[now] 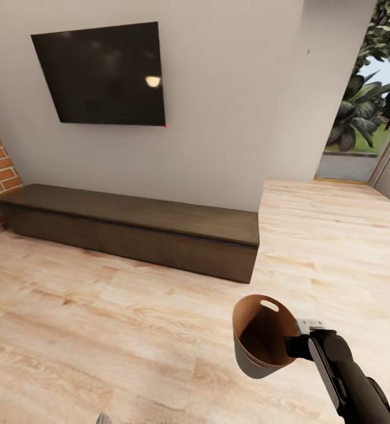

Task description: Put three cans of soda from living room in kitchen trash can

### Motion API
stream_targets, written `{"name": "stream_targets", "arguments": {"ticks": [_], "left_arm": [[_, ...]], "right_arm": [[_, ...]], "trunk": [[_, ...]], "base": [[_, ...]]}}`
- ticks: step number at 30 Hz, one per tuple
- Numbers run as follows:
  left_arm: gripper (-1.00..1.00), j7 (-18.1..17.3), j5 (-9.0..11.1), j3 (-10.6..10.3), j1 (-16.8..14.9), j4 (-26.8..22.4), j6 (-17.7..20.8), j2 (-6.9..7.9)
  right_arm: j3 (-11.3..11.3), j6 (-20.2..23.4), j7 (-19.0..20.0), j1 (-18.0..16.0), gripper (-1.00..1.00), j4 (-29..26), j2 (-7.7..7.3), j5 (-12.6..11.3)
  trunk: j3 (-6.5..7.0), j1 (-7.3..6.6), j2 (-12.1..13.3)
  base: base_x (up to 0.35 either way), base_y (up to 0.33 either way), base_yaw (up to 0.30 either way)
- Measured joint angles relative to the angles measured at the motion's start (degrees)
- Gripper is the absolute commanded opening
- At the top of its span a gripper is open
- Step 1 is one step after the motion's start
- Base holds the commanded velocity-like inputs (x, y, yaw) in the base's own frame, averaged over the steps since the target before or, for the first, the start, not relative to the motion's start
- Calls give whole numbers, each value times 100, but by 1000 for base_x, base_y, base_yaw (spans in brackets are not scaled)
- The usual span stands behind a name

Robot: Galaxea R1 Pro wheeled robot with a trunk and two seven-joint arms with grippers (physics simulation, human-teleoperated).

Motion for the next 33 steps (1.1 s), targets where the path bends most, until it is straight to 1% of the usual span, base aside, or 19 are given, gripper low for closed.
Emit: {"name": "stream_targets", "arguments": {"ticks": [20,27,33], "left_arm": [[100,0,3,0,0,0,0,0],[100,0,2,0,0,-1,0,0],[100,0,2,0,0,0,0,0]], "right_arm": [[0,0,-7,0,-100,1,5,23],[0,0,-4,0,-100,3,6,26],[0,0,-6,0,-100,9,6,18]], "trunk": [[0,0,0],[0,0,0],[0,0,0]], "base": [[3,292,287],[87,314,287],[161,298,287]]}}
